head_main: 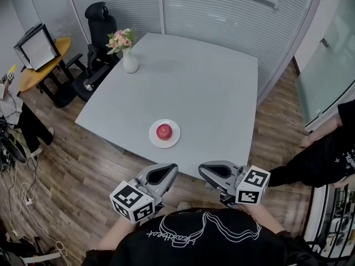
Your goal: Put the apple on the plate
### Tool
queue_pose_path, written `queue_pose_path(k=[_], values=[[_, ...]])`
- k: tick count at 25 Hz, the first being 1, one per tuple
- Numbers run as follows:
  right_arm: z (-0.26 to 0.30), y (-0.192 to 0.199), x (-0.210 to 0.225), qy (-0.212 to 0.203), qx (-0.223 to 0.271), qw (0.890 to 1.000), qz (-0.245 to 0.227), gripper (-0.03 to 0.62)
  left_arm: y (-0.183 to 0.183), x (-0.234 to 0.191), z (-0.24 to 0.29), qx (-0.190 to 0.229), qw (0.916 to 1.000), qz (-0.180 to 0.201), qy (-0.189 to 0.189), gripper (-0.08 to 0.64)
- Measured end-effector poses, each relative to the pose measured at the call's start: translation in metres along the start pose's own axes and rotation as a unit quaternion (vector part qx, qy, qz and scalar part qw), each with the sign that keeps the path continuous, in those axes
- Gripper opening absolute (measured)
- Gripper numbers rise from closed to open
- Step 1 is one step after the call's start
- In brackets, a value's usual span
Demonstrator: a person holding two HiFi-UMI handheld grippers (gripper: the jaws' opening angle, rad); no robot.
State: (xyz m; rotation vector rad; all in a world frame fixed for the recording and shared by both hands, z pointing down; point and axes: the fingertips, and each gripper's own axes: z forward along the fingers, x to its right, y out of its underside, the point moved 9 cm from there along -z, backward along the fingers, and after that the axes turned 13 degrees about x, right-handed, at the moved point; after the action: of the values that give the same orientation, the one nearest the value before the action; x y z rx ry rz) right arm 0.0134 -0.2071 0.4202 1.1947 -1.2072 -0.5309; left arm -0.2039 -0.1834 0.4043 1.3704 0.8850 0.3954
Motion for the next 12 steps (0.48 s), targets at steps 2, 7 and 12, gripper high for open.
queue_pose_path(k=[2, 7, 12], values=[[-0.0004, -0.0003, -0.0009, 0.000, -0.002, 1.000, -0.001, 0.008, -0.0001, 0.0005, 0.0012, 0.001, 1.0000, -0.003, 0.001, 0.017], [-0.0022, -0.0005, -0.0025, 0.003, -0.004, 1.000, -0.001, 0.008, 0.0003, 0.0039, 0.0033, -0.002, 1.0000, -0.001, 0.004, 0.017], [-0.0030, -0.0006, -0.0015, 0.004, -0.006, 1.000, -0.002, 0.008, 0.0023, 0.0036, 0.0059, -0.005, 1.0000, 0.000, 0.005, 0.017]])
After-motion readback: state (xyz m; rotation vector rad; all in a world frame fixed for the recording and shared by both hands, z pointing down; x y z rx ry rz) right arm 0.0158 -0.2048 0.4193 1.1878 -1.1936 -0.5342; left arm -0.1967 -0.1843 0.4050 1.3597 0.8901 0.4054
